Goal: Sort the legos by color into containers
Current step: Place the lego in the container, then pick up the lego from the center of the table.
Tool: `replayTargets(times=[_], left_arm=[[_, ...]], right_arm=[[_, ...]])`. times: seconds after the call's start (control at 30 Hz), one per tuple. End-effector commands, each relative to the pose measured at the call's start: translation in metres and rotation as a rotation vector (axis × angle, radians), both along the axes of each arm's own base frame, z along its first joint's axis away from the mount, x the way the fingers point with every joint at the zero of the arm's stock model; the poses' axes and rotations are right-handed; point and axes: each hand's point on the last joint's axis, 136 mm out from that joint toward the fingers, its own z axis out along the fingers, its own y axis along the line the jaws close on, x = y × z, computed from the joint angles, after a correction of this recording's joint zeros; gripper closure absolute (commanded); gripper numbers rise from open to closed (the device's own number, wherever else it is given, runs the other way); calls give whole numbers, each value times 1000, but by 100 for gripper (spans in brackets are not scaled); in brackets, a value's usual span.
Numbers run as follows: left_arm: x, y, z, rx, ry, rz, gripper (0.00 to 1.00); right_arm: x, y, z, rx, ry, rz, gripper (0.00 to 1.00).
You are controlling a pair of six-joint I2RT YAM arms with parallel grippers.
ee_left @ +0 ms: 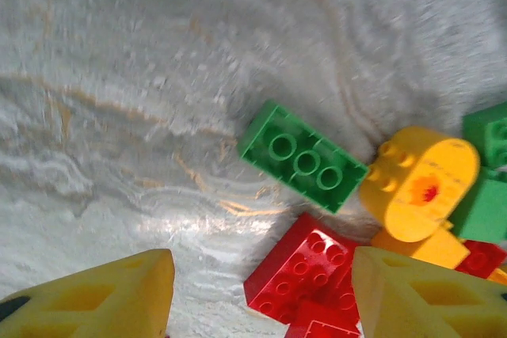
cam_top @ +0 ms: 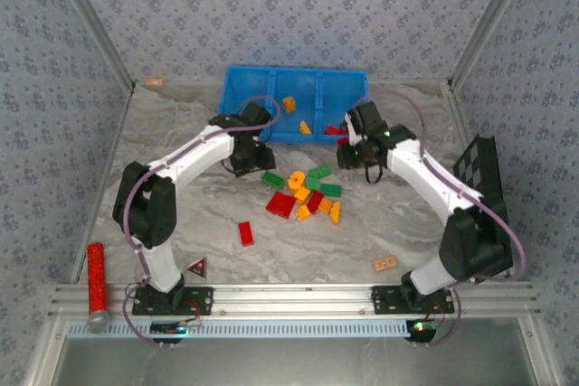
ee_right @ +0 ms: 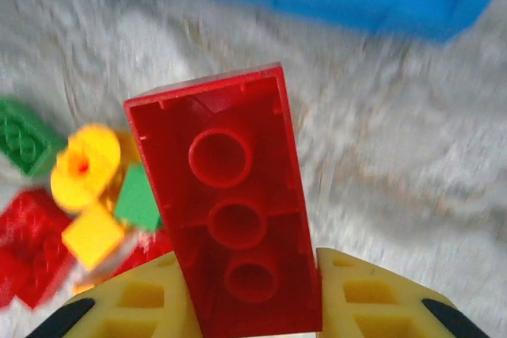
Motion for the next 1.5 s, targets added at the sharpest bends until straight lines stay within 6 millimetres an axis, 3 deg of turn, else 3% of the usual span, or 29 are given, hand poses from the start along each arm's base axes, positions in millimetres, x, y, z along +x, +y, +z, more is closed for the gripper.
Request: replayTargets(times=[0.0,0.23,0.53,0.93,1.47], left_arm=[[-2,-9,8,-66,1,120,38],[-1,-19,-4,-115,17,235,35],[-3,-30,-15,-138,86,337,34],[0,-33,-37,-107,135,400,33],[12,-40,-63,-89,169,421,33]], right_arm=[[45,-5,16,-56,-99,15,75],[116,-4,13,-61,-171,-6,75],[162,-10,-15,-53,-152,-25,74],[175,-8,-44,-57,-114,-9,67],[167,-8,-27,-12,-118,2,45]])
